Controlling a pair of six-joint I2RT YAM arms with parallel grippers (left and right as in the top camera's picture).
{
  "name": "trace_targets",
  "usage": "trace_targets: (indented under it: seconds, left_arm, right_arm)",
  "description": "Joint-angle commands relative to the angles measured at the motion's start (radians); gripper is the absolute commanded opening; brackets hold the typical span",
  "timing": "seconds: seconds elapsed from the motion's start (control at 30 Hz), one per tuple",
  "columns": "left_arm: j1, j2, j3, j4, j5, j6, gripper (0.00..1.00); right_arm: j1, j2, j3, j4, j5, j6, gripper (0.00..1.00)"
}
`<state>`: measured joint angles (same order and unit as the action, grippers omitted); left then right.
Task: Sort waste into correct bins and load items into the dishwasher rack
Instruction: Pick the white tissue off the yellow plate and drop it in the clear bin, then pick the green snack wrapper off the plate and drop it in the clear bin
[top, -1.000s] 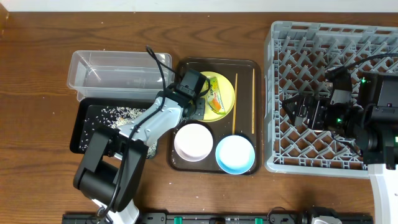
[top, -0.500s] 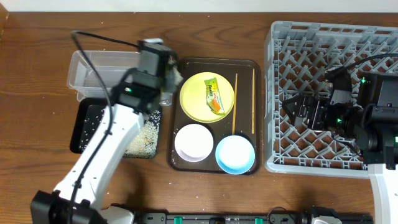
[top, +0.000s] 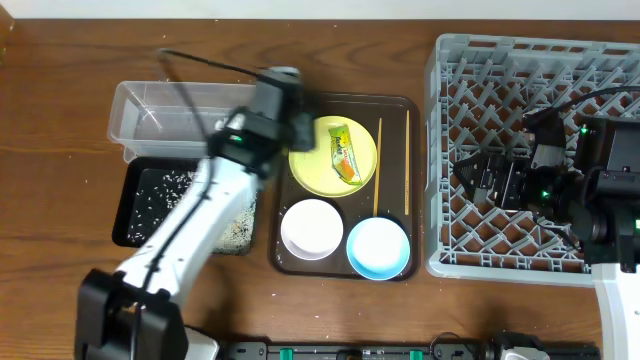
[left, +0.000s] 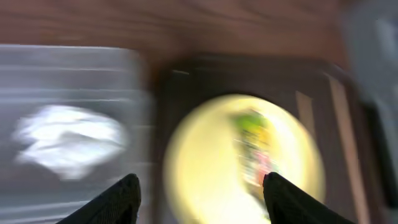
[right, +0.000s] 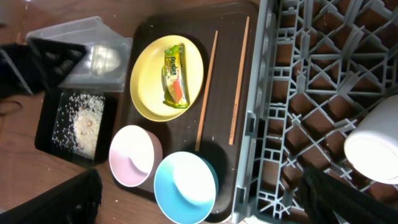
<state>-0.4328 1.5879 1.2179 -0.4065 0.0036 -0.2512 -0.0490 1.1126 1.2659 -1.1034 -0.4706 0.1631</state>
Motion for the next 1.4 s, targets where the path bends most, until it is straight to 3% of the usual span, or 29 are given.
trace_targets:
  seconds: [0.0, 0.27, 0.37, 0.5, 0.67, 0.93, 1.1, 1.17, 1.2, 1.27, 1.37]
  left_arm:
    - [-0.098, 0.101, -0.003, 0.008, 0.021, 0.064, 0.66]
    - [-0.153, 0.319, -0.003, 0.053, 0.018, 0.022, 0.66]
    - [-0.153, 0.344, -0.003, 0.057, 0.082, 0.018, 0.51]
    - [-0.149, 0.315, 0.011, 0.040, 0.113, 0.018, 0.07]
    - [-0.100, 0.161, 0.038, -0.016, 0.077, -0.013, 0.06]
    - [0.094, -0.060, 0.037, -0.095, -0.023, -0.015, 0.06]
    - [0.132, -0.037, 0.037, -0.085, 0.194, -0.027, 0.06]
    - [0.098, -0.024, 0.037, -0.076, 0.195, 0.001, 0.08]
    - [0.078, -0.016, 0.037, -0.070, 0.193, 0.025, 0.17]
    - [0.031, 0.006, 0.037, -0.065, 0.173, 0.034, 0.49]
    - [-0.043, 0.066, 0.034, -0.068, 0.080, 0.037, 0.65]
  right_arm:
    - [0.018, 0.003, 0.000, -0.006, 0.003, -0.015, 0.99]
    - [0.018, 0.004, -0.010, -0.019, 0.003, -0.015, 0.99]
    - [0.018, 0.005, -0.011, -0.019, 0.003, -0.015, 0.99]
    - [0.018, 0.005, -0.011, -0.019, 0.003, -0.015, 0.99]
    - [0.018, 0.005, -0.011, -0.024, 0.003, -0.015, 0.99]
    - [0.018, 0.005, -0.011, -0.032, 0.003, -0.016, 0.99]
    - [0.018, 0.005, -0.011, -0.040, 0.003, -0.016, 0.99]
    - [0.018, 0.005, -0.011, -0.040, 0.003, -0.016, 0.99]
    - [0.018, 0.005, -0.011, -0.040, 0.003, -0.016, 0.99]
    - [0.018, 0.005, -0.011, -0.041, 0.004, -0.016, 0.99]
    - [0.018, 0.005, -0.011, -0.041, 0.004, -0.016, 0.99]
